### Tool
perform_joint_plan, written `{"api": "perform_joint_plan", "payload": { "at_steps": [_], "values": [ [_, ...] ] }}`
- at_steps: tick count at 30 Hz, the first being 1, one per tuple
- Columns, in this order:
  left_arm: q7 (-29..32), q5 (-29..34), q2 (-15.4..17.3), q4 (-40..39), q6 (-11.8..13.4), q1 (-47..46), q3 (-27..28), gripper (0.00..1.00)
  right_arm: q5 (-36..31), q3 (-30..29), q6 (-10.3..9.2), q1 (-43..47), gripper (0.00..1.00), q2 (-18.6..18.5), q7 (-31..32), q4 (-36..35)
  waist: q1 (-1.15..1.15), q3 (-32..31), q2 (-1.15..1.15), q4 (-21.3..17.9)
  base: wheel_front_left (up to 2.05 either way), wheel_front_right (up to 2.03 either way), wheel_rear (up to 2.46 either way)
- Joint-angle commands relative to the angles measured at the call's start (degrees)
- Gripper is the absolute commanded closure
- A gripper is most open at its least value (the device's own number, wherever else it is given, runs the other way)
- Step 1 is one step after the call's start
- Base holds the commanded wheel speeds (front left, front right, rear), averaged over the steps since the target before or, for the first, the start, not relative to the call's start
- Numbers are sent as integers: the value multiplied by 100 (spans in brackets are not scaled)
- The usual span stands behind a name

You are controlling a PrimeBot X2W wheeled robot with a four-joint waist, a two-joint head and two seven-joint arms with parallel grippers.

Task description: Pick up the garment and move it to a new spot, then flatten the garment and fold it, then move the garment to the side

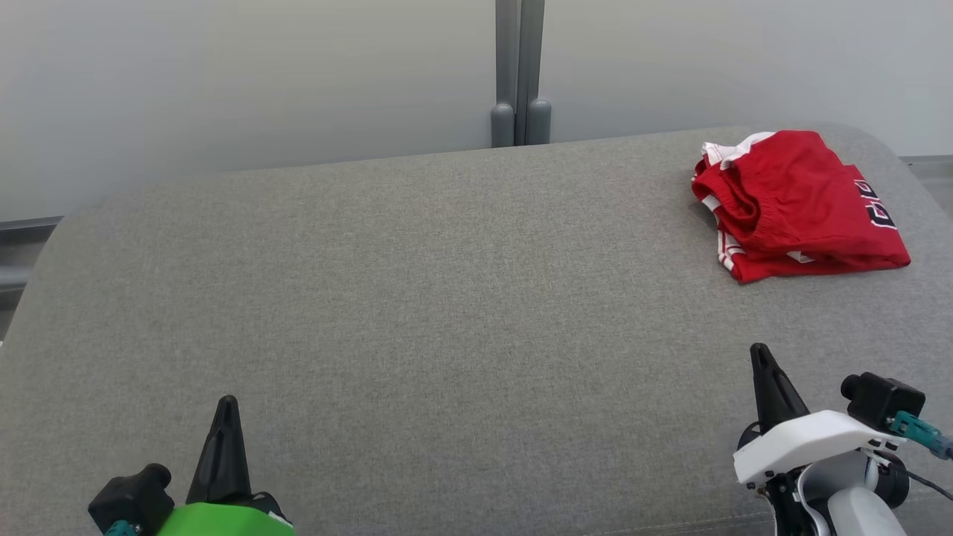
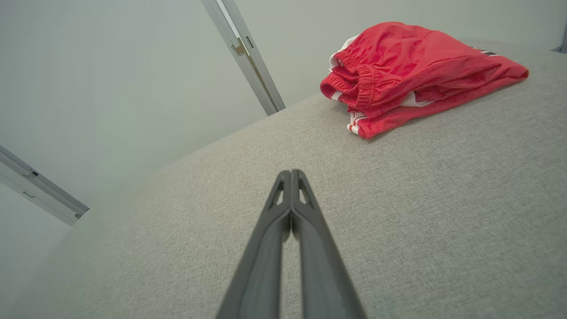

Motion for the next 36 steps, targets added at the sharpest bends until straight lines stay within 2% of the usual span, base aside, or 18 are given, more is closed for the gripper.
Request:
{"api": "perform_joint_plan", "payload": {
  "at_steps": [1,36],
  "values": [
    [12,-288,9,-33,-30,-228,-44,100,250,-99,0,-200,100,-25,95,-50,0,4,0,1,0,0,0],
    [187,-3289,-27,445,-133,-983,-495,100,2835,-991,0,-586,100,-116,1269,202,0,101,0,22,0,0,0]
  ]
}}
